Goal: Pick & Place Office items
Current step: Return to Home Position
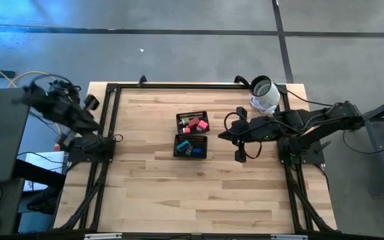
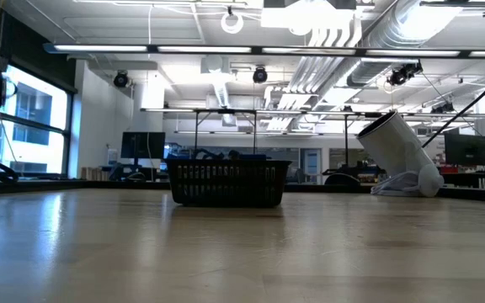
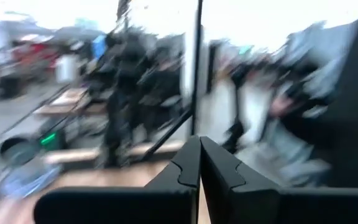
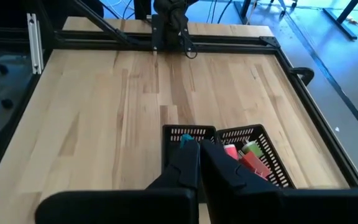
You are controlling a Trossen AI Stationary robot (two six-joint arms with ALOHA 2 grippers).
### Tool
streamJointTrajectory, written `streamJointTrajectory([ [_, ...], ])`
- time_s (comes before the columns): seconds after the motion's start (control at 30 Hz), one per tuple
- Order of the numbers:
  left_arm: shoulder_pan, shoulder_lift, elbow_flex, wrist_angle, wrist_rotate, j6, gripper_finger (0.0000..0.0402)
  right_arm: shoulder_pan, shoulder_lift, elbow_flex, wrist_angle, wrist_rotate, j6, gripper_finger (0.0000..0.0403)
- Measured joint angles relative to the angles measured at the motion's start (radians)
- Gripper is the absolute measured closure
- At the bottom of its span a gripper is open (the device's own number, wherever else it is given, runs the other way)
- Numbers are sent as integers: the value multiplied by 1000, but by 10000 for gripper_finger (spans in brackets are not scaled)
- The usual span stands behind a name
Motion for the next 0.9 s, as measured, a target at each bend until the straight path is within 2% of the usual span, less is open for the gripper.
streamJointTrajectory([
  [0.1, 0, -80, -12, 30, 112, 27, 401, 0, 0, 0, -1, 0, 2, 401],
  [0.27, 2, -153, -57, 49, 226, 68, 401, 0, -24, 0, -4, 1, 1, 401],
  [0.5, 26, -238, -67, -14, 278, -18, 401, 7, -65, 0, -8, 5, 3, 401],
  [0.73, 69, -264, -94, -15, 589, -30, 401, 44, -71, 0, -9, 60, 4, 401],
  [0.9, 121, -264, -100, -34, 694, -30, 401, 61, -71, 0, -8, 88, 7, 401],
])
